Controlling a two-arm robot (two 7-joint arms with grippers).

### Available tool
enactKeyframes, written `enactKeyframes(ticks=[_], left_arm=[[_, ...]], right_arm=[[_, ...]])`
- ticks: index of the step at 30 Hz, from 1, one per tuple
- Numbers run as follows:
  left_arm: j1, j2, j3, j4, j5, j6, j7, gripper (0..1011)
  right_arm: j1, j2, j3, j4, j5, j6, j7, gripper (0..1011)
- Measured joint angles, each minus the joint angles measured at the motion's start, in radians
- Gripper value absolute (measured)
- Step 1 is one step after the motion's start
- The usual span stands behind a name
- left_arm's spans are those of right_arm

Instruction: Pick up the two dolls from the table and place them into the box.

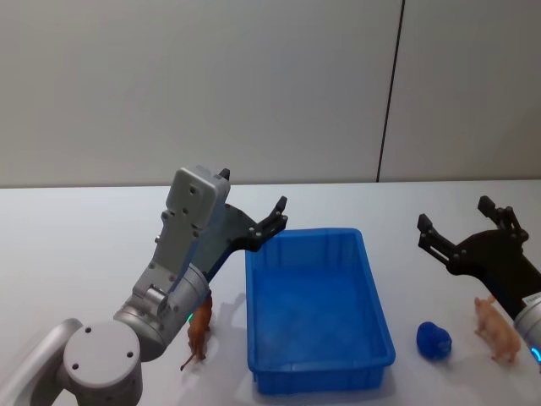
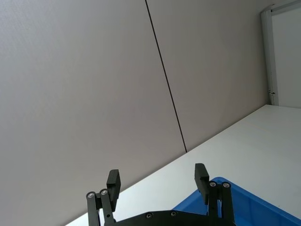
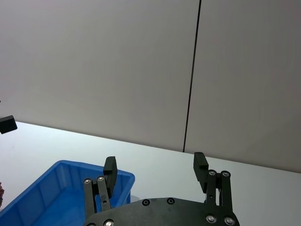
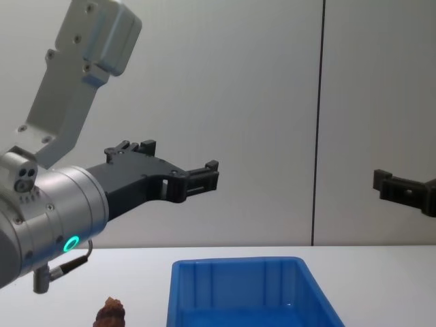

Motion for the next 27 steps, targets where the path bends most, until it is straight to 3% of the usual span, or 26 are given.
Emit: enactKeyframes(ticks=[27], left_arm=[[0.000,0.000,0.000,0.000,0.000,0.000,0.000,1001]], right_arm=[[0.000,0.000,0.000,0.000,0.000,0.000,0.000,1000]])
